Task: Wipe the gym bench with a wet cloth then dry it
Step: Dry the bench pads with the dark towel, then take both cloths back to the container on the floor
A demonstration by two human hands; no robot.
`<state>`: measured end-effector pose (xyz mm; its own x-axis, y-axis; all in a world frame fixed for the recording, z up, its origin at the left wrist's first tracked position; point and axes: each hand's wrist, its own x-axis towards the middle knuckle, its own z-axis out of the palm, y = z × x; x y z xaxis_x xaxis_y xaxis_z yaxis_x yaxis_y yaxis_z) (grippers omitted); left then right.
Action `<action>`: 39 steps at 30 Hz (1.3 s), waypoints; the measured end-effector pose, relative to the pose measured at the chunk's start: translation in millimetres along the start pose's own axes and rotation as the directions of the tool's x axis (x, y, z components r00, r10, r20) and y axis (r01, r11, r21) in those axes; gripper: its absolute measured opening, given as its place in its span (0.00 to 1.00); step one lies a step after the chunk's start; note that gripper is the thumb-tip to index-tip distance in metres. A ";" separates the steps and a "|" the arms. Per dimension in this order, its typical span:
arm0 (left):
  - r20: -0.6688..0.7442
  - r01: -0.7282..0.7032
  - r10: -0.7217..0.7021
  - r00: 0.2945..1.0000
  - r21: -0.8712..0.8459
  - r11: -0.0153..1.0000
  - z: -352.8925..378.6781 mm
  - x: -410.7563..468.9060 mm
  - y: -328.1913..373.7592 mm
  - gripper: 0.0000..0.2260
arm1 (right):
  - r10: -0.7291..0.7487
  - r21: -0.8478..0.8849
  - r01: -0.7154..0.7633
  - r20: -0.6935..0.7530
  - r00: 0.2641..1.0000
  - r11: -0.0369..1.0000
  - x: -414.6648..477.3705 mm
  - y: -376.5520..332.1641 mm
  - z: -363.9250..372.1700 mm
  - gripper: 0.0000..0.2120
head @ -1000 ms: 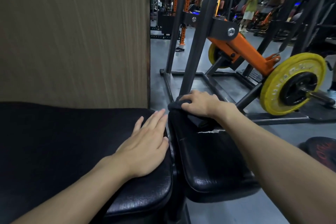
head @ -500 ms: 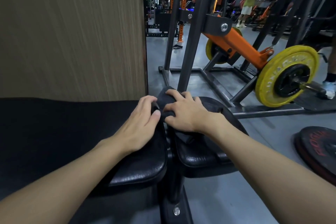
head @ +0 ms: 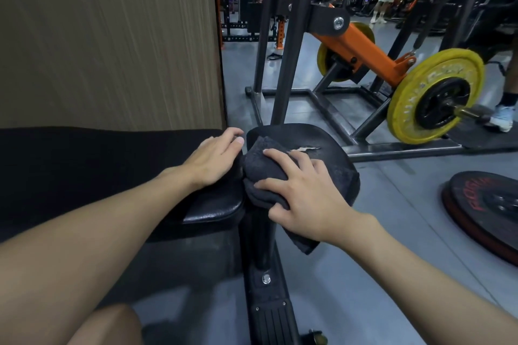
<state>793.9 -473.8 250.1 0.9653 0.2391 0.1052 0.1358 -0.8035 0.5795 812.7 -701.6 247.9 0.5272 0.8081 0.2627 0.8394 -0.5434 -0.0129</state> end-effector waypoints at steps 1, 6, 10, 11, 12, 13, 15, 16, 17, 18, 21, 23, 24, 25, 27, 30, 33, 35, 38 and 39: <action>0.004 0.004 -0.005 1.000 0.018 1.000 -0.6 -0.4 2.5 0.19 | 0.001 0.003 -0.001 -0.019 1.000 1.000 -3.9 1.1 0.9 0.22; 0.088 0.050 -0.059 0.994 0.103 0.993 -1.0 -1.9 30.4 0.24 | 0.052 -0.006 -0.053 -0.118 0.992 0.999 -21.4 9.5 6.5 0.24; 0.087 0.033 -0.034 0.996 0.018 0.999 2.9 -6.8 57.0 0.25 | 0.264 0.093 -0.249 -0.218 0.940 0.964 -28.4 25.7 3.1 0.23; 0.083 0.017 -0.015 0.996 -0.026 1.000 5.7 -6.5 61.9 0.24 | 0.365 0.155 -0.337 -0.226 0.903 0.929 -25.8 30.9 -0.7 0.23; 0.085 0.020 -0.013 0.996 -0.083 0.996 8.4 -4.7 65.7 0.23 | 0.458 0.230 -0.411 -0.219 0.861 0.882 -21.7 35.8 -4.4 0.22; 0.090 0.037 -0.023 0.996 -0.162 0.986 10.6 -1.1 69.5 0.22 | 0.528 0.317 -0.455 -0.204 0.824 0.832 -16.3 40.3 -7.6 0.22; 0.123 0.129 -0.086 0.989 -0.393 0.910 11.6 11.7 75.9 0.21 | 0.573 0.464 -0.437 -0.206 0.793 0.771 -4.1 46.2 -12.0 0.23; 0.176 0.202 -0.127 0.976 -0.529 0.824 9.5 16.4 78.3 0.23 | 0.574 0.519 -0.406 -0.214 0.790 0.752 3.1 45.8 -14.1 0.23; 0.253 0.282 -0.150 0.956 -0.644 0.711 6.7 18.9 79.7 0.26 | 0.579 0.576 -0.377 -0.214 0.787 0.726 11.7 44.0 -16.4 0.23; 0.338 0.362 -0.159 0.928 -0.713 0.600 2.4 19.2 80.5 0.31 | 0.589 0.637 -0.351 -0.204 0.782 0.686 20.7 39.9 -20.3 0.22; 0.509 0.512 -0.118 0.853 -0.770 0.382 -17.9 9.5 87.9 0.32 | 0.624 0.810 -0.265 -0.153 0.766 0.524 50.6 15.8 -41.5 0.25; 0.522 0.534 -0.117 0.845 -0.810 0.243 -42.2 0.3 97.7 0.26 | 0.583 0.871 -0.235 -0.071 0.810 0.432 71.2 -7.6 -62.7 0.31; 0.515 0.535 -0.150 0.844 -0.829 0.160 -58.4 -5.0 101.3 0.22 | 0.534 0.888 -0.238 -0.011 0.845 0.394 81.0 -19.9 -75.5 0.35; 0.510 0.531 -0.191 0.839 -0.843 0.084 -77.2 -11.0 103.3 0.19 | 0.482 0.904 -0.252 0.059 0.874 0.346 90.4 -30.8 -90.3 0.38; 0.498 0.511 -0.267 0.825 -0.859 -0.025 -122.3 -28.2 103.4 0.17 | 0.420 0.932 -0.299 0.192 0.887 0.204 110.1 -51.5 -127.4 0.38; 0.508 0.483 -0.333 0.794 -0.861 -0.163 -201.7 -60.3 101.6 0.20 | 0.370 0.892 -0.447 0.394 0.842 0.070 144.1 -83.7 -188.1 0.35; 0.523 0.472 -0.372 0.767 -0.852 -0.225 -291.8 -94.5 100.1 0.21 | 0.200 0.804 -0.594 0.585 0.786 -0.017 182.6 -137.0 -244.4 0.39; 0.491 0.433 -0.416 0.765 -0.871 -0.232 -352.9 -117.8 93.7 0.22 | 0.128 0.788 -0.615 0.612 0.780 -0.026 208.6 -175.2 -276.7 0.28; 0.454 0.404 -0.461 0.763 -0.891 -0.209 -426.8 -156.4 62.0 0.23 | -0.048 0.746 -0.665 0.664 0.746 -0.022 243.8 -240.5 -314.8 0.18; 0.448 0.394 -0.462 0.765 -0.894 -0.216 -447.3 -170.1 47.4 0.24 | -0.091 0.734 -0.679 0.675 0.732 -0.016 254.7 -264.4 -321.1 0.17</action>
<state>536.4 -308.7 621.1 0.7760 0.3096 -0.5495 0.1513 0.7545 0.6387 682.6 -425.1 628.0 0.3990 0.7946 -0.4577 -0.2742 -0.3729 -0.8864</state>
